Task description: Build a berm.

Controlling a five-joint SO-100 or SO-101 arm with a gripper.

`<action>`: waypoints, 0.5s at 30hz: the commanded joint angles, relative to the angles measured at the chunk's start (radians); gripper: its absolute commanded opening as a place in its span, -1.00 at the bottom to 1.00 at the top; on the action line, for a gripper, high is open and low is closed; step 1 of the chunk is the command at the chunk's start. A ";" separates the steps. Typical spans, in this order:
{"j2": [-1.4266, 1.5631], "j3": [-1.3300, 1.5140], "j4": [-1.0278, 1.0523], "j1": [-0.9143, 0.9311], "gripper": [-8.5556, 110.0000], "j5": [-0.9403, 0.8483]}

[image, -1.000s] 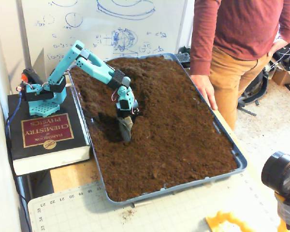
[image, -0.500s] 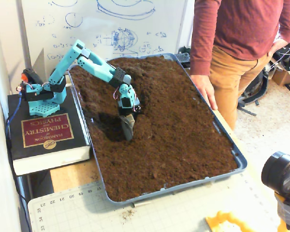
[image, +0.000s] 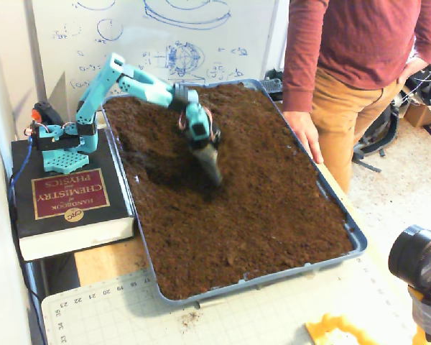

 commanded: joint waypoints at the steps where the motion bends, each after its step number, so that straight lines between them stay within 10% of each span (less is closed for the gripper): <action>1: 0.176 -0.120 -0.035 -0.032 -0.85 0.014; 15: 0.353 -0.100 -0.031 -0.058 -0.85 0.176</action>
